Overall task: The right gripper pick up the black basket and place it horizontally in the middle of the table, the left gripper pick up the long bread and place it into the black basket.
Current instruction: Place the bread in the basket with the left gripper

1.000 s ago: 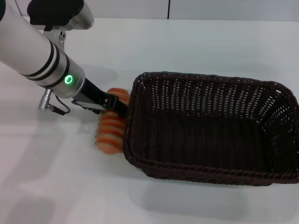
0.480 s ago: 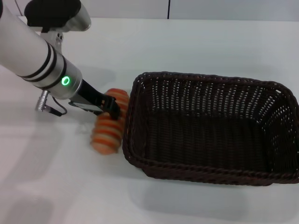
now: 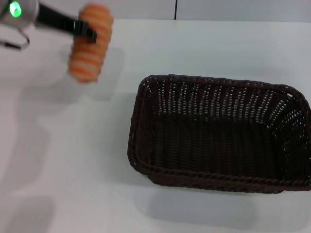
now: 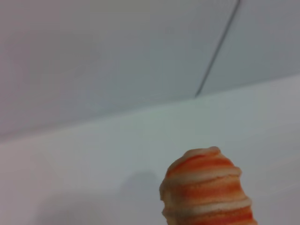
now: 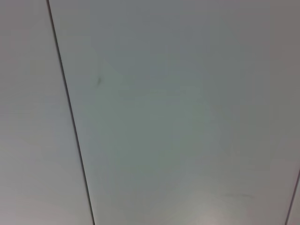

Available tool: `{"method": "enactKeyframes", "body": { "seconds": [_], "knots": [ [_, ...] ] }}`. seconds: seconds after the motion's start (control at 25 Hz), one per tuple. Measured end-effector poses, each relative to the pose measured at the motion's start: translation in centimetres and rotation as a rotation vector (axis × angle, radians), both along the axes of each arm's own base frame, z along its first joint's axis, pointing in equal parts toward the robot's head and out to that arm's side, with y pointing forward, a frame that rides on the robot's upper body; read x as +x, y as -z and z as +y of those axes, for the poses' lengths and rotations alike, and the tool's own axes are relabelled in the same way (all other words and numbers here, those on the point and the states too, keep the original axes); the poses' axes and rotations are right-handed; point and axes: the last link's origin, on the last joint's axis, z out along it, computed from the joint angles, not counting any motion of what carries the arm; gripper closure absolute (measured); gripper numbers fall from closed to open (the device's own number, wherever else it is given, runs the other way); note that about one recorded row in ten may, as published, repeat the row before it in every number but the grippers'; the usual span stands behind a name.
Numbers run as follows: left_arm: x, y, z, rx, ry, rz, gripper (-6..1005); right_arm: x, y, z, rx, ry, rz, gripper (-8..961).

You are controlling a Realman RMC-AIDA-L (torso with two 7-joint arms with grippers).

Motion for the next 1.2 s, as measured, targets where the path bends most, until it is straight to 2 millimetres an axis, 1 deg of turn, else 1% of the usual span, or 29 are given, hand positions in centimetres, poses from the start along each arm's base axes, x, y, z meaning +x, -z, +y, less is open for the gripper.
{"method": "enactKeyframes", "body": {
  "seconds": [0.04, 0.08, 0.12, 0.16, 0.2, 0.24, 0.28, 0.32, 0.36, 0.4, 0.44, 0.48, 0.52, 0.6, 0.68, 0.76, 0.84, 1.0, 1.2],
  "knots": [
    [1.0, -0.4, -0.2, -0.002, 0.037, -0.010, 610, -0.1, 0.0, 0.1, -0.001, 0.001, -0.001, 646],
    [3.0, -0.9, -0.8, -0.020, 0.112, -0.031, 610, -0.1, 0.0, 0.1, 0.000, 0.002, -0.002, 646],
    [3.0, -0.9, -0.8, -0.020, 0.112, -0.031, 611, -0.1, 0.0, 0.1, 0.000, 0.002, -0.002, 646],
    [4.7, -0.7, -1.6, -0.055, 0.166, -0.050, 611, -0.1, 0.0, 0.2, 0.001, 0.002, -0.002, 646],
    [4.7, -0.7, -1.6, -0.055, 0.166, -0.050, 611, -0.1, 0.0, 0.2, 0.001, 0.002, -0.002, 646],
    [6.3, -0.3, -2.6, -0.098, 0.222, -0.068, 611, -0.2, -0.1, 0.3, 0.003, 0.002, -0.002, 646],
    [8.9, 1.8, -4.5, -0.228, 0.306, -0.143, 611, -0.2, -0.1, 0.3, 0.003, 0.000, -0.004, 646],
    [8.9, 1.8, -4.5, -0.228, 0.306, -0.143, 607, -0.2, -0.1, 0.3, 0.003, 0.000, -0.004, 646],
    [9.8, 3.1, -5.3, -0.303, 0.328, -0.210, 603, -0.2, -0.1, 0.4, 0.003, 0.000, -0.005, 646],
    [9.8, 3.1, -5.3, -0.303, 0.328, -0.210, 599, -0.3, -0.1, 0.4, 0.003, 0.000, -0.006, 646],
    [10.0, 4.8, -5.8, -0.374, 0.320, -0.275, 595, -0.3, -0.1, 0.4, 0.004, -0.001, -0.006, 646],
    [9.9, 5.4, -5.9, -0.388, 0.313, -0.296, 591, -0.3, -0.1, 0.5, 0.004, -0.001, -0.006, 646],
    [9.7, 6.0, -5.9, -0.397, 0.306, -0.310, 587, -0.3, -0.1, 0.5, 0.004, -0.001, -0.006, 645],
    [9.6, 6.4, -5.9, -0.396, 0.301, -0.316, 578, -0.3, -0.1, 0.5, 0.005, -0.002, -0.006, 645],
    [8.8, 7.9, -6.0, -0.373, 0.296, -0.331, 570, -0.4, -0.3, 0.6, 0.008, -0.005, -0.008, 645],
    [8.6, 8.1, -6.0, -0.365, 0.293, -0.332, 562, -0.4, -0.4, 0.6, 0.009, -0.007, -0.009, 645],
    [7.7, 8.5, -5.8, -0.330, 0.282, -0.317, 554, -0.5, -0.4, 0.6, 0.012, -0.010, -0.009, 645],
    [7.1, 8.9, -5.8, -0.314, 0.270, -0.294, 414, -0.5, -0.6, 0.7, 0.014, -0.015, -0.013, 644],
    [6.9, 9.0, -5.8, -0.313, 0.262, -0.286, 234, -0.7, -0.7, 0.9, 0.014, -0.023, -0.019, 644]
  ]
}}
